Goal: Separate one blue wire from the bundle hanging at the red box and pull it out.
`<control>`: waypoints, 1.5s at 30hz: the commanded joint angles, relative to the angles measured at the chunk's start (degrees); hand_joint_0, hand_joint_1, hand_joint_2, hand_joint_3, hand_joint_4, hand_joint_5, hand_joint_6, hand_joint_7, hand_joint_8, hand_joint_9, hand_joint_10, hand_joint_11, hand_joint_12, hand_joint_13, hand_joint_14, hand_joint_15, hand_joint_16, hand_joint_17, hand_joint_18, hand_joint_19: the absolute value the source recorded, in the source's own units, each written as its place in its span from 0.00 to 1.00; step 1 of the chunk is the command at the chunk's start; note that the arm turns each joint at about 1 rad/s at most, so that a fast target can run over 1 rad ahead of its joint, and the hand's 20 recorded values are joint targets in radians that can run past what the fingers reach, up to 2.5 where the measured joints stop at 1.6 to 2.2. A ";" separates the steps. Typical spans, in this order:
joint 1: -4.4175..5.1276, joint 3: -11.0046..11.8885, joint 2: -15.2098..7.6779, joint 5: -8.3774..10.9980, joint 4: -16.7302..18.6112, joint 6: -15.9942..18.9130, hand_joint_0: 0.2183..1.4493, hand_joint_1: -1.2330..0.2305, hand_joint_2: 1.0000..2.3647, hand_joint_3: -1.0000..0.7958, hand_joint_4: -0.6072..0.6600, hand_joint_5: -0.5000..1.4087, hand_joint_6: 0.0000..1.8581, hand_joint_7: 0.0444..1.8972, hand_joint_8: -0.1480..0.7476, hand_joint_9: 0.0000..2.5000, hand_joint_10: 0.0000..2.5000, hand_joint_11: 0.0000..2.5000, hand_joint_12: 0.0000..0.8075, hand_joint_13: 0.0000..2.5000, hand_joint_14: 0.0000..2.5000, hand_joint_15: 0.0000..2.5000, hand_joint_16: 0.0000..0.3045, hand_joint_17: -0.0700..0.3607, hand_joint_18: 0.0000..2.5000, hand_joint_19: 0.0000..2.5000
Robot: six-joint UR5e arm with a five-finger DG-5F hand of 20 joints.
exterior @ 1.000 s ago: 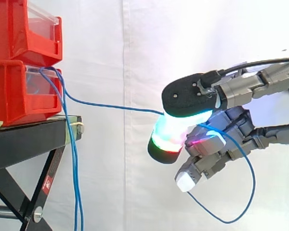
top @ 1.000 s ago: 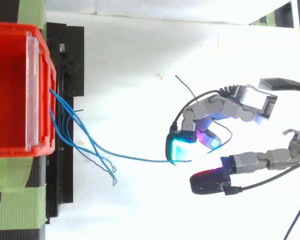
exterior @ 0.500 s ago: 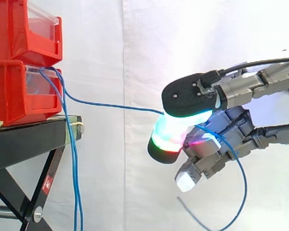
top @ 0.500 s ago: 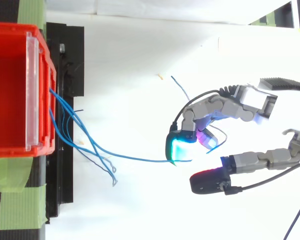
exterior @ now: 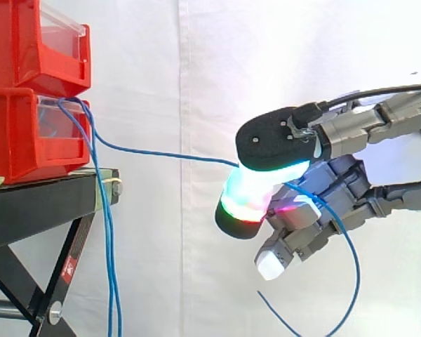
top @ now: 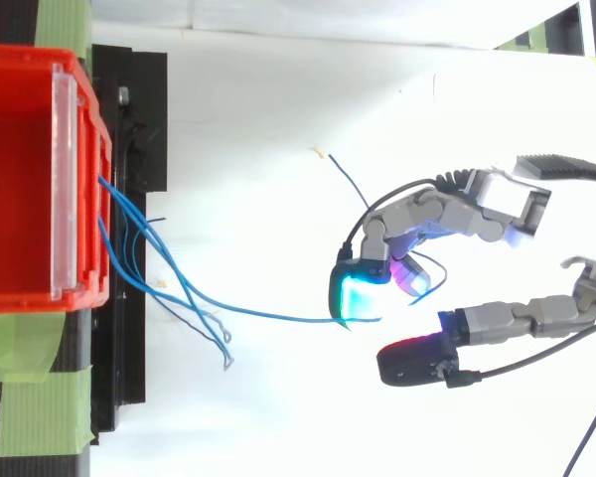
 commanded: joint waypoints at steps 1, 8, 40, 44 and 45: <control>-0.04 -0.07 0.00 -0.01 -0.01 0.00 0.32 0.33 0.02 0.58 0.41 0.19 0.42 0.61 0.44 0.15 0.29 0.77 0.40 0.16 0.01 0.21 0.14 0.38 0.15 0.24; 0.05 0.01 0.00 -0.01 0.08 0.00 0.32 0.33 0.02 0.58 0.41 0.18 0.42 0.61 0.44 0.15 0.30 0.78 0.40 0.17 0.01 0.21 0.14 0.38 0.15 0.24; -0.04 0.01 0.00 -0.01 -0.01 0.00 0.32 0.33 0.02 0.58 0.41 0.19 0.42 0.61 0.44 0.14 0.36 0.78 0.41 0.17 0.01 0.22 0.14 0.38 0.15 0.24; 0.05 0.01 0.00 -0.01 -0.01 0.00 0.32 0.33 0.02 0.58 0.41 0.19 0.43 0.61 0.44 0.14 0.36 0.77 0.41 0.17 0.01 0.22 0.14 0.38 0.15 0.24; 0.05 0.01 0.00 -0.01 -0.01 0.00 0.32 0.33 0.02 0.58 0.42 0.19 0.43 0.61 0.44 0.14 0.36 0.78 0.41 0.17 0.01 0.22 0.14 0.38 0.15 0.24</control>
